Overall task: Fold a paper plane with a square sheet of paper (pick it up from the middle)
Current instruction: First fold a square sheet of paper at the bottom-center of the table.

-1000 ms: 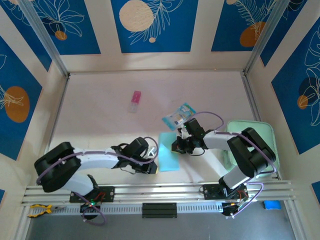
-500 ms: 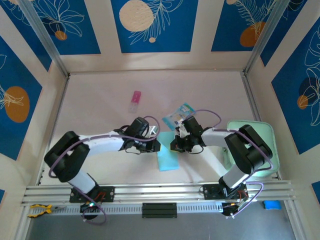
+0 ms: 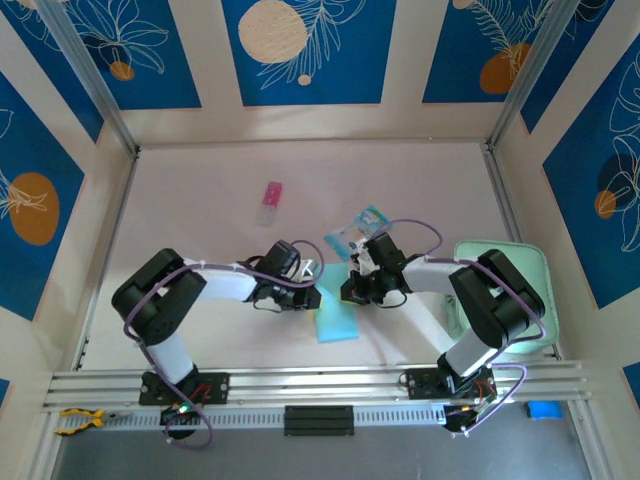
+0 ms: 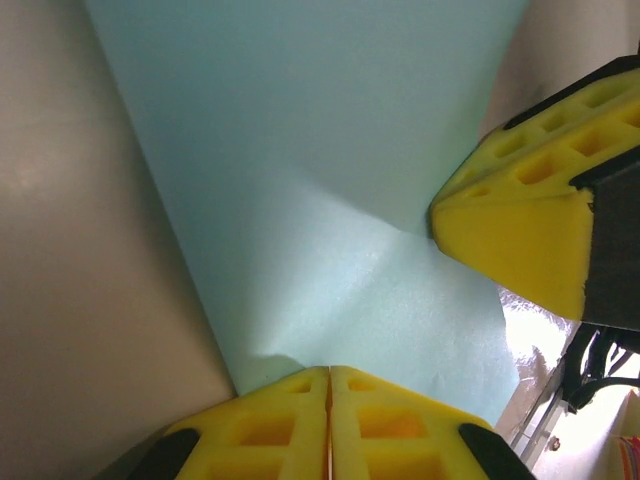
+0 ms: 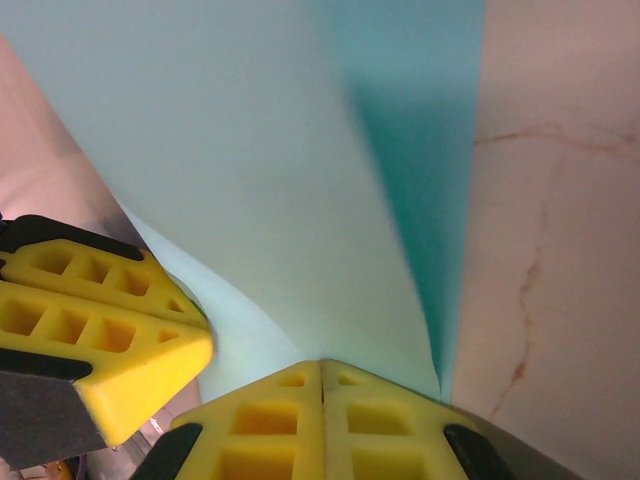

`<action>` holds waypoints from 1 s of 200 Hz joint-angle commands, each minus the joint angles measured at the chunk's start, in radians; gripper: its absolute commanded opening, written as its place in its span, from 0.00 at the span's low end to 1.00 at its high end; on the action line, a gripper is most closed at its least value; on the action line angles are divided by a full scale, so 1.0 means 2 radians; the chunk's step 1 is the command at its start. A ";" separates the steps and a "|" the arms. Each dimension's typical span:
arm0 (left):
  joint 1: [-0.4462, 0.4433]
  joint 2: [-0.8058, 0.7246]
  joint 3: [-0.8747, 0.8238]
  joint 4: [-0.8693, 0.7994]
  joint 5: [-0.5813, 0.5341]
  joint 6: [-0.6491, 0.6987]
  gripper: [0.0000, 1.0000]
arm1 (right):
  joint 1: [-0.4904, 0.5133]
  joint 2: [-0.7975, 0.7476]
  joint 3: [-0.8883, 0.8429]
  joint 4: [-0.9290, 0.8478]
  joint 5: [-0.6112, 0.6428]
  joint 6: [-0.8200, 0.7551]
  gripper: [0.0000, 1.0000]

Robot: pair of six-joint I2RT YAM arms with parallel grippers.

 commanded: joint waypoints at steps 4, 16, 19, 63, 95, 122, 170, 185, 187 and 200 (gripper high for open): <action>0.002 -0.006 -0.010 -0.028 -0.012 0.010 0.11 | 0.005 0.006 -0.018 -0.037 0.027 0.001 0.00; 0.002 -0.016 0.009 -0.047 -0.011 0.009 0.12 | 0.005 0.006 -0.019 -0.037 0.027 0.000 0.00; 0.002 -0.019 0.015 -0.053 -0.013 0.009 0.12 | 0.005 0.006 -0.019 -0.038 0.027 0.000 0.00; 0.010 -0.017 0.066 -0.076 -0.014 0.020 0.16 | 0.005 0.009 -0.016 -0.043 0.032 0.003 0.00; 0.022 0.022 0.071 -0.066 -0.010 0.031 0.16 | 0.005 0.010 -0.023 -0.041 0.034 0.008 0.00; 0.028 0.043 0.059 -0.055 -0.011 0.037 0.15 | 0.006 0.007 -0.027 -0.040 0.033 0.010 0.00; 0.030 0.050 0.046 -0.047 0.000 0.026 0.14 | 0.007 0.001 -0.032 -0.040 0.036 0.011 0.00; 0.033 0.034 0.059 -0.067 0.000 0.032 0.15 | 0.007 0.000 -0.033 -0.041 0.036 0.011 0.00; 0.033 0.031 0.061 -0.070 0.001 0.033 0.15 | 0.008 0.000 -0.033 -0.041 0.037 0.011 0.00; 0.037 0.019 0.077 -0.083 0.005 0.035 0.16 | 0.007 0.000 -0.033 -0.041 0.036 0.011 0.00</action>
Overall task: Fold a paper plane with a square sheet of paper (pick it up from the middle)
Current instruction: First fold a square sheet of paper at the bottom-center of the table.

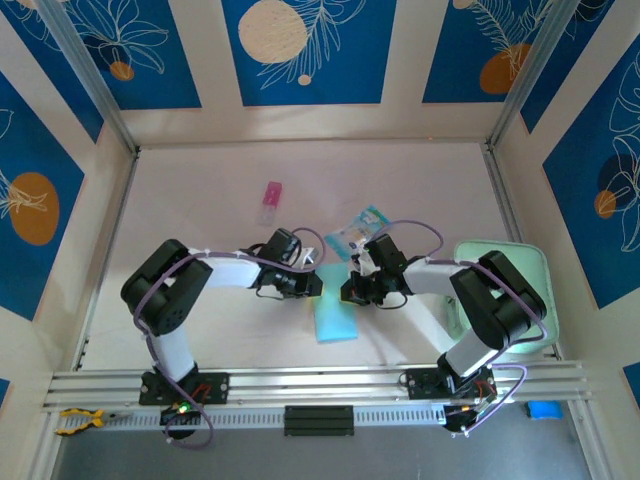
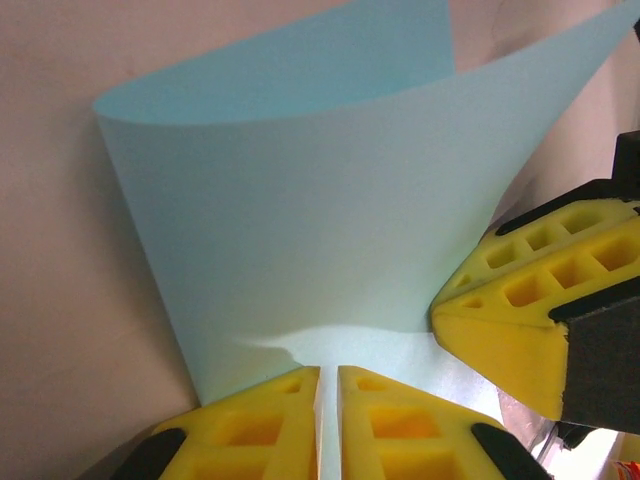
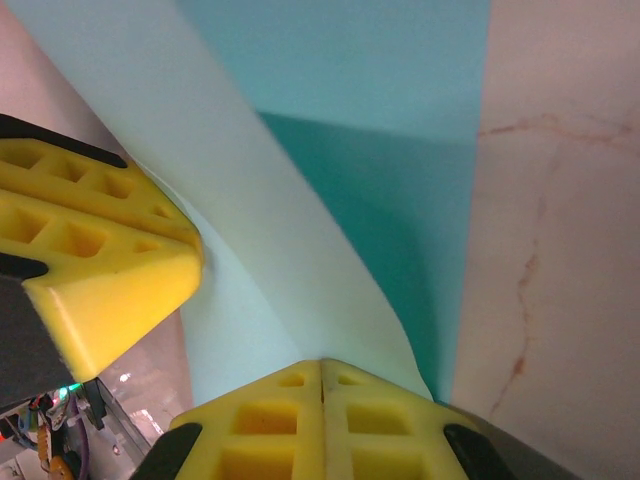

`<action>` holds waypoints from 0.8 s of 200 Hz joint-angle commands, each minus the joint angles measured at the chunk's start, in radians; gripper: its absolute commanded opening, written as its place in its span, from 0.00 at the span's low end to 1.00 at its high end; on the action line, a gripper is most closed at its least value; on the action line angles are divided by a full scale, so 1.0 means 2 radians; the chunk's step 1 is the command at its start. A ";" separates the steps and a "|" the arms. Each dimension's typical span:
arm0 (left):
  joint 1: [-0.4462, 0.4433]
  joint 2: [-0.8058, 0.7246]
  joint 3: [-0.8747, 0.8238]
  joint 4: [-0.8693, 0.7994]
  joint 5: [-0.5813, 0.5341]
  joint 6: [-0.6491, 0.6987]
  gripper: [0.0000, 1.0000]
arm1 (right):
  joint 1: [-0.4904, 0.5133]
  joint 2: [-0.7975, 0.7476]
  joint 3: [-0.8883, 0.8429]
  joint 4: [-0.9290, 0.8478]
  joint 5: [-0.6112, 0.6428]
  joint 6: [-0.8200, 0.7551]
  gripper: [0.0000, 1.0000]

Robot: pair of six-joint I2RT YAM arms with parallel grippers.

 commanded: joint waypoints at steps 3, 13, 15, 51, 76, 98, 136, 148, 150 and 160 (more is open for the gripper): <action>0.008 -0.019 0.019 -0.047 0.001 0.012 0.16 | 0.006 0.004 -0.023 -0.056 0.034 0.003 0.00; 0.011 -0.024 0.029 -0.049 0.005 0.013 0.17 | 0.006 0.005 -0.022 -0.057 0.034 0.003 0.00; 0.012 -0.024 0.030 -0.050 0.005 0.014 0.17 | 0.006 0.006 -0.022 -0.057 0.034 0.003 0.00; 0.025 0.003 0.045 -0.039 0.013 0.020 0.17 | 0.006 0.011 -0.020 -0.056 0.031 0.001 0.00; 0.033 0.037 0.046 -0.048 0.002 0.025 0.14 | 0.007 0.013 -0.019 -0.057 0.033 0.002 0.00; 0.035 0.043 0.028 -0.046 -0.013 0.020 0.14 | 0.008 0.011 -0.020 -0.058 0.033 0.002 0.00; 0.036 0.033 0.043 -0.068 -0.015 0.021 0.14 | 0.008 0.011 -0.020 -0.059 0.033 -0.001 0.00; 0.037 0.027 0.055 -0.073 -0.005 0.020 0.14 | 0.008 0.012 -0.019 -0.060 0.031 -0.002 0.00; 0.037 0.026 0.058 -0.074 -0.004 0.020 0.15 | 0.008 0.012 -0.019 -0.060 0.030 -0.001 0.00; 0.037 0.019 0.067 -0.079 0.002 0.021 0.15 | 0.009 0.012 -0.020 -0.060 0.030 -0.002 0.00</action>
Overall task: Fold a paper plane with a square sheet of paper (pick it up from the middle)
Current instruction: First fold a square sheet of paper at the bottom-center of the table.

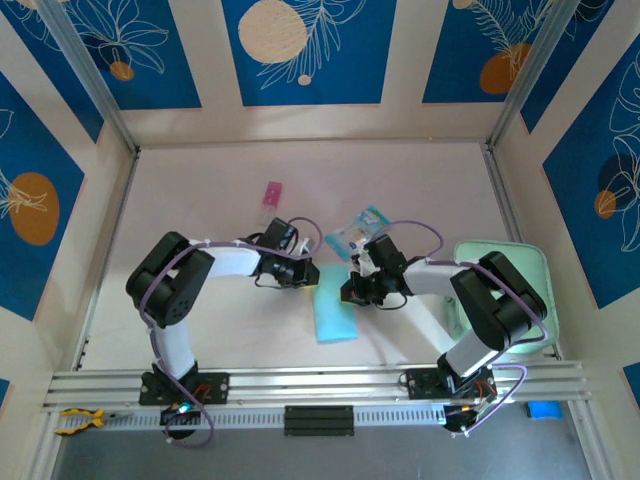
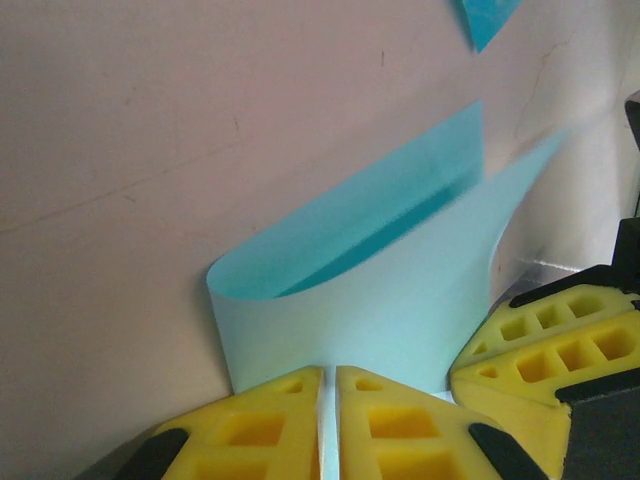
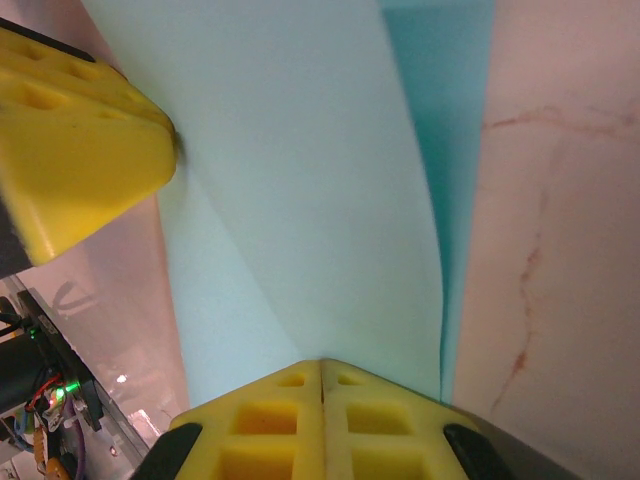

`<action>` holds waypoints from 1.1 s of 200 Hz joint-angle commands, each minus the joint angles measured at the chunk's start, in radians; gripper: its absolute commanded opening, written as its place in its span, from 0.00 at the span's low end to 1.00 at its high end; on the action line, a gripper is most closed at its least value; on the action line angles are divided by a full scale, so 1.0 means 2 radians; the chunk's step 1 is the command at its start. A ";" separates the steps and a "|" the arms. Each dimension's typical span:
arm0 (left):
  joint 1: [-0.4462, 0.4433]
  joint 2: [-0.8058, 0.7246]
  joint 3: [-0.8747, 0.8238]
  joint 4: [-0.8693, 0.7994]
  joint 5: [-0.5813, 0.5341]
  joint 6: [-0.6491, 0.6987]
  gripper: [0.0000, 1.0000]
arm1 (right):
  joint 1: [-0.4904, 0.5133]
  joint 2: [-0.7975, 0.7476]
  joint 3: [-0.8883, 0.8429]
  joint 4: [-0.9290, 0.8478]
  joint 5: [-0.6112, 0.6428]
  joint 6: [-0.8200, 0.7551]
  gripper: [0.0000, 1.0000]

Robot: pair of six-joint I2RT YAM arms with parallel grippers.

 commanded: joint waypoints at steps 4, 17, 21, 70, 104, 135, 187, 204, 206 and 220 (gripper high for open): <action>0.003 -0.012 0.023 -0.042 -0.003 0.009 0.15 | 0.006 0.015 -0.018 -0.060 0.027 -0.003 0.00; 0.003 -0.014 0.034 -0.048 -0.003 0.015 0.16 | 0.006 0.015 -0.018 -0.060 0.027 -0.003 0.00; 0.003 -0.013 0.037 -0.048 -0.001 0.017 0.16 | 0.006 0.015 -0.018 -0.060 0.027 -0.003 0.00; 0.006 0.025 0.045 -0.035 -0.008 0.016 0.14 | 0.006 0.014 -0.018 -0.062 0.027 -0.002 0.00; 0.018 0.050 0.033 -0.024 -0.025 0.010 0.12 | 0.007 0.013 -0.021 -0.062 0.025 -0.001 0.00; 0.029 0.045 0.031 -0.026 -0.029 -0.012 0.12 | 0.008 0.013 -0.021 -0.064 0.026 -0.002 0.00; 0.043 0.040 0.047 -0.042 -0.059 -0.044 0.11 | 0.012 0.012 -0.022 -0.061 0.019 -0.003 0.00; 0.045 0.043 0.050 -0.037 -0.064 -0.052 0.10 | 0.013 0.012 -0.023 -0.061 0.018 -0.003 0.00; 0.045 0.043 0.050 -0.037 -0.064 -0.052 0.10 | 0.013 0.012 -0.023 -0.061 0.018 -0.004 0.00; 0.045 0.044 0.054 -0.043 -0.073 -0.054 0.10 | 0.013 0.011 -0.024 -0.064 0.019 -0.004 0.00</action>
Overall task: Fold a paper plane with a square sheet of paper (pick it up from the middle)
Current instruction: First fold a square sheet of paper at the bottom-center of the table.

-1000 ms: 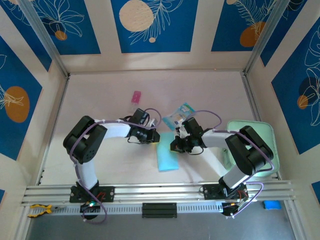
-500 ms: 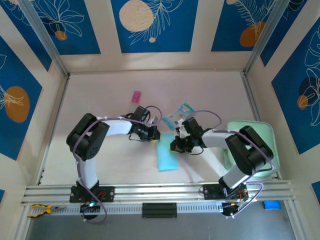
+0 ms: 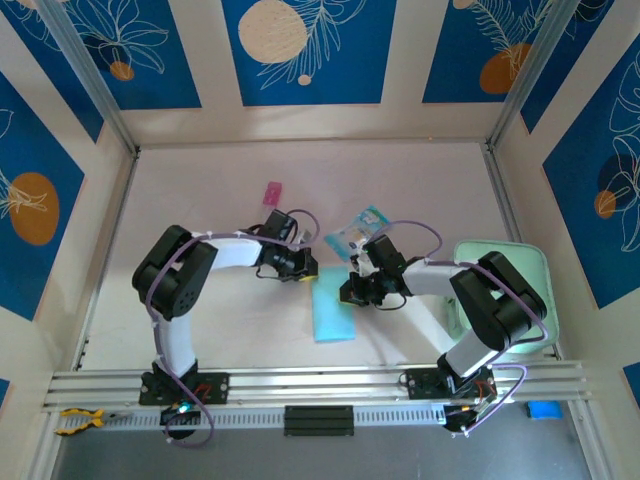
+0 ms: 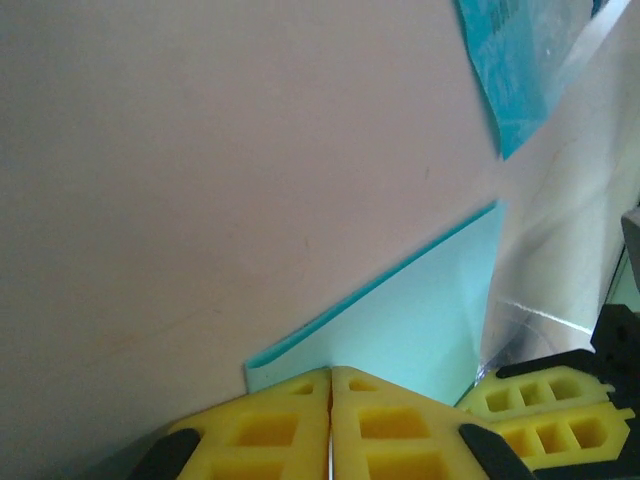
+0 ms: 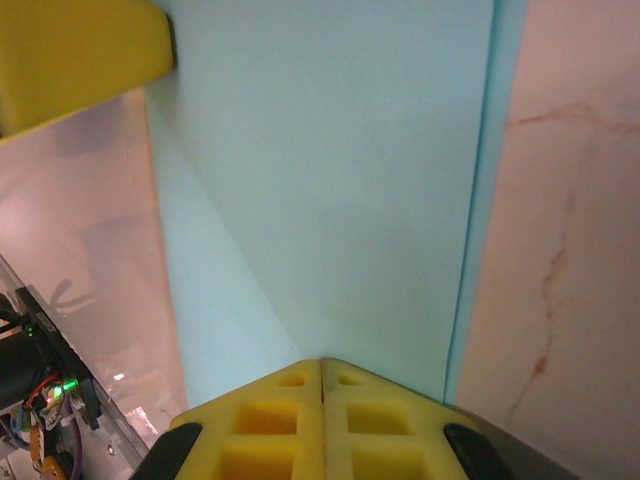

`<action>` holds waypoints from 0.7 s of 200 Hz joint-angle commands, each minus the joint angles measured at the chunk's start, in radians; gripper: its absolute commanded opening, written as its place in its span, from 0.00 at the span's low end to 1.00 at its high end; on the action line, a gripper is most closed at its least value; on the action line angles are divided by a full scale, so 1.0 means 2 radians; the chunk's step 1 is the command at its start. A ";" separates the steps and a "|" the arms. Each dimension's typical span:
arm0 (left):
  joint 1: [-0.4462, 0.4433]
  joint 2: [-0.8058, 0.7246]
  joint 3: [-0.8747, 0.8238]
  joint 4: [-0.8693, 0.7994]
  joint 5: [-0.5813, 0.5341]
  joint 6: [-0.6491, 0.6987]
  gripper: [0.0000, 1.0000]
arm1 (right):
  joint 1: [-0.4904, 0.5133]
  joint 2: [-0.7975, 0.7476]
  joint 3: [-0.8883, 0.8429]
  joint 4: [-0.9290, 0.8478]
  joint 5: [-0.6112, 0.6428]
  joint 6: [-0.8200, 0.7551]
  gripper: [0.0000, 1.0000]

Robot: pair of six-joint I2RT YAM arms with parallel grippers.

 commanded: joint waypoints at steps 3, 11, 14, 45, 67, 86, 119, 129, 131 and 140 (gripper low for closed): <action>0.020 0.013 0.012 -0.021 -0.072 -0.013 0.10 | 0.008 0.011 -0.024 -0.066 0.017 -0.004 0.00; 0.021 0.012 0.011 -0.019 -0.075 -0.015 0.10 | 0.008 0.009 -0.026 -0.066 0.017 -0.003 0.00; 0.021 0.012 0.011 -0.019 -0.075 -0.016 0.10 | 0.008 0.009 -0.027 -0.065 0.016 -0.003 0.00; 0.022 0.017 0.014 -0.015 -0.079 -0.028 0.10 | 0.009 0.005 -0.033 -0.061 0.013 -0.002 0.00; 0.023 0.025 0.020 -0.015 -0.077 -0.039 0.10 | 0.008 0.003 -0.034 -0.061 0.012 -0.002 0.00; 0.023 0.026 0.021 -0.020 -0.087 -0.047 0.10 | 0.009 0.001 -0.034 -0.060 0.011 -0.002 0.00; 0.026 0.032 0.027 -0.006 -0.082 -0.064 0.11 | 0.009 0.001 -0.035 -0.059 0.009 -0.003 0.00; 0.026 0.034 0.032 -0.006 -0.084 -0.067 0.11 | 0.008 0.001 -0.035 -0.059 0.008 -0.004 0.00; 0.026 0.034 0.032 -0.006 -0.085 -0.067 0.11 | 0.009 0.002 -0.034 -0.059 0.008 -0.004 0.00; 0.026 0.034 0.036 -0.007 -0.088 -0.067 0.11 | 0.009 0.002 -0.035 -0.059 0.007 -0.005 0.00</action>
